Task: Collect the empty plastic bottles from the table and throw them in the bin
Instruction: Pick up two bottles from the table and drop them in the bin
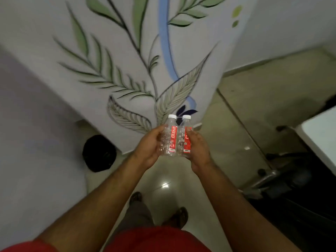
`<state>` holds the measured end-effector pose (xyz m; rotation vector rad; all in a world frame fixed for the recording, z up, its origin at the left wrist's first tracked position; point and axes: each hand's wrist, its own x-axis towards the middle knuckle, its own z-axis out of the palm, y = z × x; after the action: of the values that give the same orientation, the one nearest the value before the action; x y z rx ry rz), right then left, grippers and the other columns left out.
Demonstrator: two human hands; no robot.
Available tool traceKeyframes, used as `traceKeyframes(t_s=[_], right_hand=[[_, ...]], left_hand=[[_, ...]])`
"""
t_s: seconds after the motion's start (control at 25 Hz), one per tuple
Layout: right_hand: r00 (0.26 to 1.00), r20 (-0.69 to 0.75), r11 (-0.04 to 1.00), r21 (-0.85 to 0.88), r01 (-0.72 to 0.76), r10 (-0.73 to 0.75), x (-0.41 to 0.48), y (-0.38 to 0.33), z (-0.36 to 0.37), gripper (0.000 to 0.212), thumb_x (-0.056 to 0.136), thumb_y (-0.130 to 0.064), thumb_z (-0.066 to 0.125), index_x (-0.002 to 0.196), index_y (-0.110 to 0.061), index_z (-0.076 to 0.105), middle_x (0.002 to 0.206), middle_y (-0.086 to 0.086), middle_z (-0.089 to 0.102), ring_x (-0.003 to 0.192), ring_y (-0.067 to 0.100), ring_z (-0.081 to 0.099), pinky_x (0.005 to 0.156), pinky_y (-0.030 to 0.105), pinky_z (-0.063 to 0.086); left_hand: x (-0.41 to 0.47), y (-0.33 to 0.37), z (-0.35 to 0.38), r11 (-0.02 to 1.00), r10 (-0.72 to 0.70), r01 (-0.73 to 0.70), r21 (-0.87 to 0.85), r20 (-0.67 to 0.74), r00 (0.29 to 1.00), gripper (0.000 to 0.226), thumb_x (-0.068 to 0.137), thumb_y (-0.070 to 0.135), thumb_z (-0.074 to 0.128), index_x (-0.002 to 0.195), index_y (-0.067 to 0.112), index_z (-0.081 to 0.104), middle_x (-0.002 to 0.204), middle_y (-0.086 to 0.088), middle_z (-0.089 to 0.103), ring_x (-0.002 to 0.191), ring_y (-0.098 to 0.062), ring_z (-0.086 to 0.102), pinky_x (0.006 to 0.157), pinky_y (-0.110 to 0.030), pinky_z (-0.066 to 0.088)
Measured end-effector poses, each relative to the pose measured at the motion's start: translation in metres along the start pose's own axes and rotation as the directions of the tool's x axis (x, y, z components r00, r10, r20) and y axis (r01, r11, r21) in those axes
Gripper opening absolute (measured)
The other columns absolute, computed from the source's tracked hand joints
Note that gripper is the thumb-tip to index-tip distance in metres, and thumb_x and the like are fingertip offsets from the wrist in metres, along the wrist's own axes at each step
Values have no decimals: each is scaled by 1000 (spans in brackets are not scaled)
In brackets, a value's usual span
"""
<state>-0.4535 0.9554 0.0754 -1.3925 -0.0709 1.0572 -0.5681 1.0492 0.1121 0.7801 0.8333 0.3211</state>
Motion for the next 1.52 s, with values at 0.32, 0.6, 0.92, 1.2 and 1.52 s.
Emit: traceKeyframes(t_s=[0.32, 0.6, 0.92, 1.2, 1.52], right_hand=[[955, 252, 949, -308, -74, 156, -24, 97, 193, 35, 88, -36, 70, 108, -8, 71, 94, 14, 74, 79, 25, 70, 65, 33, 56], [894, 185, 796, -553, -248, 407, 23, 217, 366, 34, 91, -46, 63, 95, -12, 67, 75, 6, 62, 58, 14, 57, 52, 25, 49], [888, -7, 709, -599, -372, 460, 184, 372, 473, 38, 93, -44, 59, 105, -9, 69, 82, 10, 67, 70, 21, 62, 65, 32, 52], [904, -53, 649, -678, -344, 424, 308, 487, 470, 21, 99, -26, 56, 93, -10, 68, 92, 13, 69, 77, 23, 64, 68, 30, 52], [885, -22, 637, -686, -352, 465, 381, 548, 471, 29, 103, -27, 51, 127, -14, 58, 125, 8, 63, 112, 29, 60, 86, 33, 45]], left_hand=[[-80, 9, -204, 981, 138, -184, -58, -455, 880, 23, 91, 12, 58, 110, 2, 68, 97, -17, 70, 83, -26, 67, 77, -37, 55], [-65, 16, -431, 985, -31, -97, -145, -696, 717, 4, 88, 11, 68, 89, 15, 69, 86, -9, 69, 80, -23, 66, 72, -35, 55], [107, -8, -621, 995, -90, 32, -98, -673, 734, 16, 88, 12, 64, 101, 16, 70, 94, -11, 73, 83, -28, 71, 80, -43, 58], [246, -98, -719, 976, -213, 187, -114, -694, 688, 23, 86, 26, 72, 106, 16, 68, 104, -11, 73, 87, -27, 73, 76, -41, 60], [327, -152, -758, 964, -165, 266, 29, -715, 679, 34, 88, 40, 67, 107, 11, 68, 111, -13, 71, 98, -31, 68, 91, -46, 56]])
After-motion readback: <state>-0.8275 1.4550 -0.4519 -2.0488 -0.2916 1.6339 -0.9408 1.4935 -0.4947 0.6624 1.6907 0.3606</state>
